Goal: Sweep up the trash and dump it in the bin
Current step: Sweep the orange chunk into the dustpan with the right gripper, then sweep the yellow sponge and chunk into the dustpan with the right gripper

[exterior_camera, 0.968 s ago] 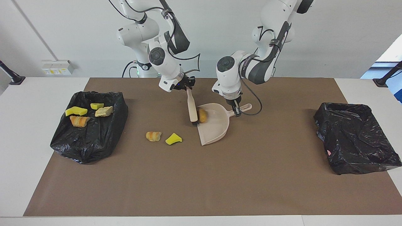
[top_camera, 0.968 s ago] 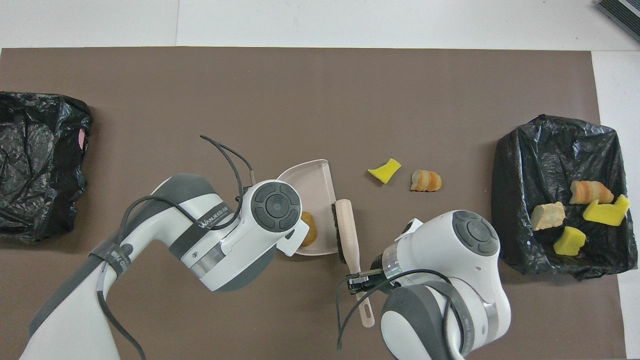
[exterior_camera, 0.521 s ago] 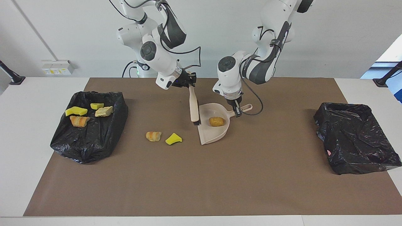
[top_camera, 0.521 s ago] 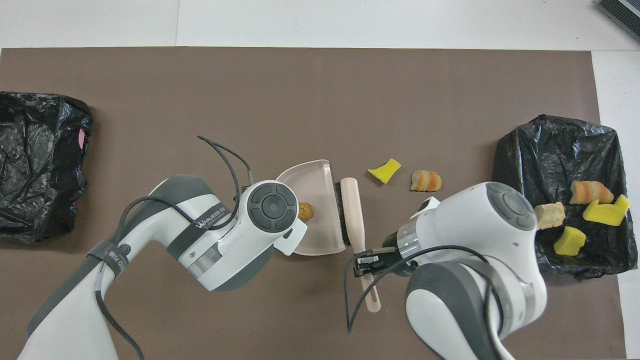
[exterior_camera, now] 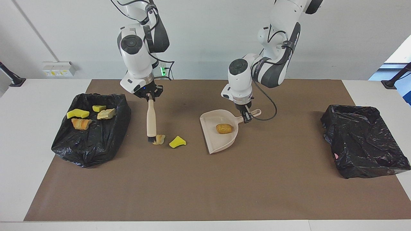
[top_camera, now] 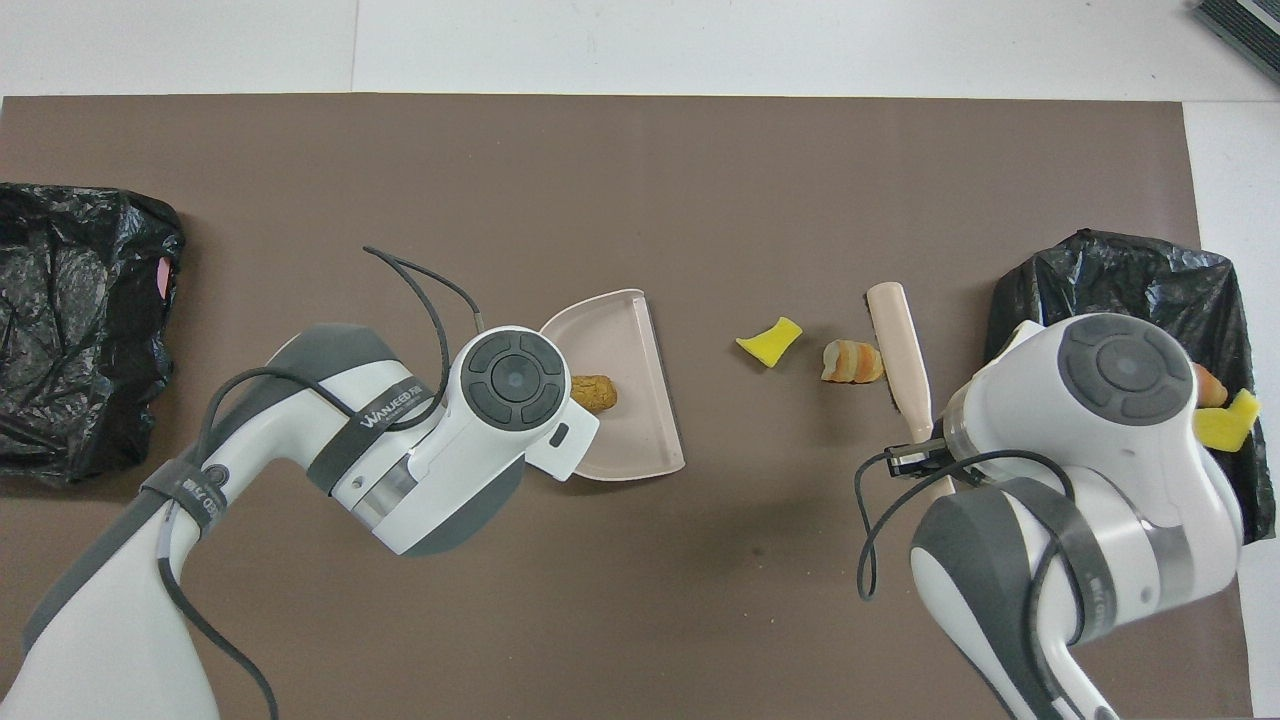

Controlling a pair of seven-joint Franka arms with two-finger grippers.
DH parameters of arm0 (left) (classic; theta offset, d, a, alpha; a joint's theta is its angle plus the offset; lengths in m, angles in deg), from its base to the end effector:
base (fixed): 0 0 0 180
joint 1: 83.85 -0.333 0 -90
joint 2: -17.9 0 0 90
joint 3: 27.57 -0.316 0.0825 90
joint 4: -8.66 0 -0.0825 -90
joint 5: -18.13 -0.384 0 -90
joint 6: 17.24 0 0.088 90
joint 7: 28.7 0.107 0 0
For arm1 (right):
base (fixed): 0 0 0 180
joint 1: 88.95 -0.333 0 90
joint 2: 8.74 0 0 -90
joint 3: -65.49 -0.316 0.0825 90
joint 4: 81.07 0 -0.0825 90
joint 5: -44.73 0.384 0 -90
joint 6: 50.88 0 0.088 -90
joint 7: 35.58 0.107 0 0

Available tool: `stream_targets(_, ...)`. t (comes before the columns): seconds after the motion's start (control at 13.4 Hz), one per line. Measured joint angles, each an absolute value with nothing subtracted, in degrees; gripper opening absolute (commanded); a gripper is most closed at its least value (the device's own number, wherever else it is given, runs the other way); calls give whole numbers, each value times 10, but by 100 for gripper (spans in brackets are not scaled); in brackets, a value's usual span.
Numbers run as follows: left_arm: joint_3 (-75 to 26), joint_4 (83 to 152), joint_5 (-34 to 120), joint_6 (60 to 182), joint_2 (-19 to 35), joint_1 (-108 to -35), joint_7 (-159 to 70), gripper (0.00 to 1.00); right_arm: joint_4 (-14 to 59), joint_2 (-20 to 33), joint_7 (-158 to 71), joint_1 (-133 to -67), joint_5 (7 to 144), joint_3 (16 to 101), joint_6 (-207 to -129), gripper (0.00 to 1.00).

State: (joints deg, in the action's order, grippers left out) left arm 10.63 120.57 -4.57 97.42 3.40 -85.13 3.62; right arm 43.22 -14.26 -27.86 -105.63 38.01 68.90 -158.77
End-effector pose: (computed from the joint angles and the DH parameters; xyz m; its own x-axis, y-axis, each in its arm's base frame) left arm 0.4884 -0.3198 0.3645 0.1765 -0.9589 -0.2221 -0.9839 -0.1655 -0.0671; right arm 0.4834 0.1046 0.4216 0.9757 0.1309 -0.1758 0.1535 -0.9806 0.1216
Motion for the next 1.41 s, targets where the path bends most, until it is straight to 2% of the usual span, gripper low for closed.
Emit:
stream_targets(0.15,106,1185,-46,960,19,-851,36,0,433,-109,-279,-1050,338,689,-1603,0)
stream_targets(0.45,106,1165,-46,945,-3,-851,36,0,433,-60,-279,-1042,340,688,-1624,0)
stream_targets(0.67,109,1167,-47,942,-7,-850,36,0,435,-56,-321,-1053,433,682,-1624,0)
stream_targets(1.19,110,1173,-47,942,-7,-850,36,0,439,-56,-327,-1136,622,676,-1620,0)
stream_targets(1.41,110,1178,-47,943,-6,-850,36,0,440,-57,-327,-1149,688,675,-1618,0)
